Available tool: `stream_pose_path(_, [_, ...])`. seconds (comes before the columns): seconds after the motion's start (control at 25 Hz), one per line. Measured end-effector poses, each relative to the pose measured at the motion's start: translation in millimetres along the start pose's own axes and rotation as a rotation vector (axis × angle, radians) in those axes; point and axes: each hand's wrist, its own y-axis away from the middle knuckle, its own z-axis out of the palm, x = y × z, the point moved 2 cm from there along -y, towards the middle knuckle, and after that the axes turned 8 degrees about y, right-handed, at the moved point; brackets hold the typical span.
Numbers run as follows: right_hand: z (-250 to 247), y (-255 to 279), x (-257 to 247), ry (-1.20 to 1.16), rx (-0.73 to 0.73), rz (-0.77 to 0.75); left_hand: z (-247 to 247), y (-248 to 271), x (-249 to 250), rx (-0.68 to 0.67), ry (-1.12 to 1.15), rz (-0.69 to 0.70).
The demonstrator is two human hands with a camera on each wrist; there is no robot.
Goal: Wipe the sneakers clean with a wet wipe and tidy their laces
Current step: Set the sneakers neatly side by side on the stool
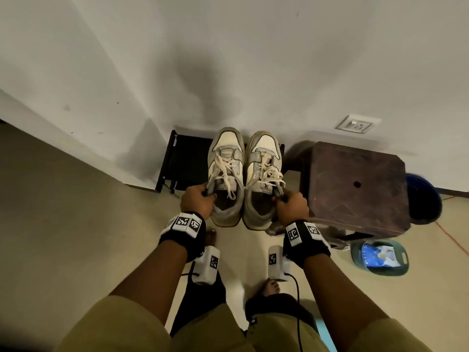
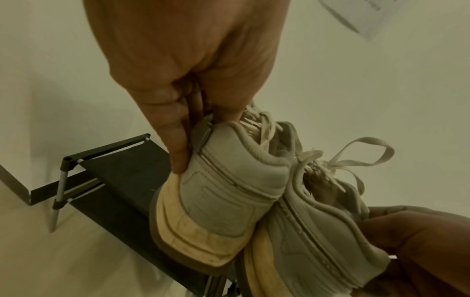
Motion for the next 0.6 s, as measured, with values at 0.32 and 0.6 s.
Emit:
stream_pose_path(0.32, [135.7, -134.9, -32.3, -0.053, -0.01, 0.154, 21.1, -181.2, -69.4, -0.081, -0.005, -0.059])
stream_pose_path(0.6, [212.3, -235.6, -19.4, 0.001, -0.037, 0.197, 63.2, -292.1, -127.8, -0.089, -0.102, -0.044])
